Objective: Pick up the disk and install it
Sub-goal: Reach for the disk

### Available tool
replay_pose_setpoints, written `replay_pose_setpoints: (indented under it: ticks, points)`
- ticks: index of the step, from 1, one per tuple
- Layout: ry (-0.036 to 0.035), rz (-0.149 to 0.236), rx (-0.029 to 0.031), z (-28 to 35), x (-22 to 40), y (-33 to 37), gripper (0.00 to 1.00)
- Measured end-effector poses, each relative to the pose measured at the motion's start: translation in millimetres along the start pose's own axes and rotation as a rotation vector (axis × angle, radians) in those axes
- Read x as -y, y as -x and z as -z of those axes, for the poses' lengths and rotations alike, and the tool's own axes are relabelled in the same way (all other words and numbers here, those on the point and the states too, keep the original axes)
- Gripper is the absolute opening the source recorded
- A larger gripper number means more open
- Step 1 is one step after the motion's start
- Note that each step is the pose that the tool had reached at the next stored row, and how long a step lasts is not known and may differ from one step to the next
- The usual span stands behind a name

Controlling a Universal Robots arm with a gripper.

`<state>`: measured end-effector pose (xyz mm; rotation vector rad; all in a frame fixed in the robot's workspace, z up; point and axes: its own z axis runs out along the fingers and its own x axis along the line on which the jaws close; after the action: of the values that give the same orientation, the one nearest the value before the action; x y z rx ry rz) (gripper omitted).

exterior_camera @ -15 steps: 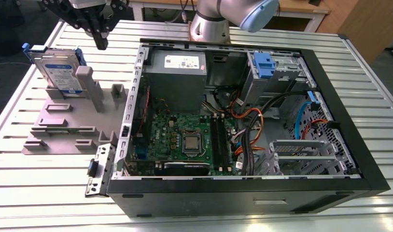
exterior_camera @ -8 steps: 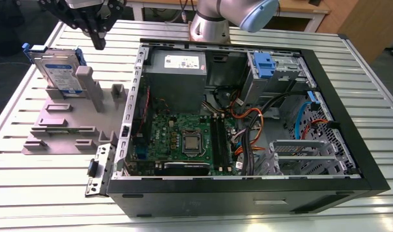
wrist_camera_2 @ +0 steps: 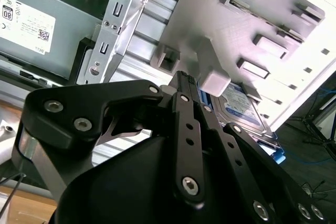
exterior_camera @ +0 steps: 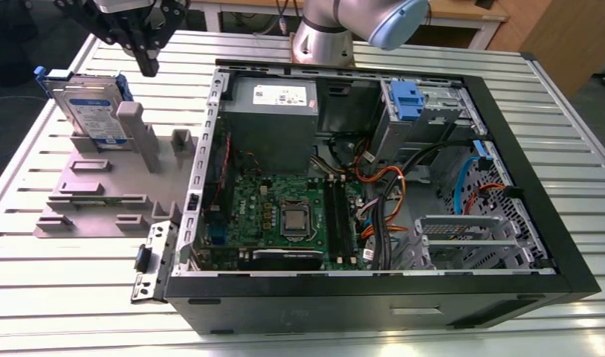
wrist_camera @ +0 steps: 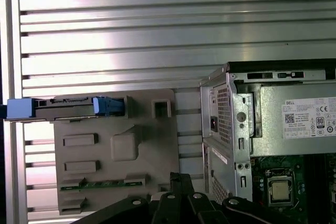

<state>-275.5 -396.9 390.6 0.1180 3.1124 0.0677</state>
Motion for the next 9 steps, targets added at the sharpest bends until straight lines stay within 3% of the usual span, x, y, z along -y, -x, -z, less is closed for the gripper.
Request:
replay_pose_setpoints:
  ticks: [9]
  points:
    - [-0.0001,0.000,-0.0001,0.0,0.4,-5.3,0.11]
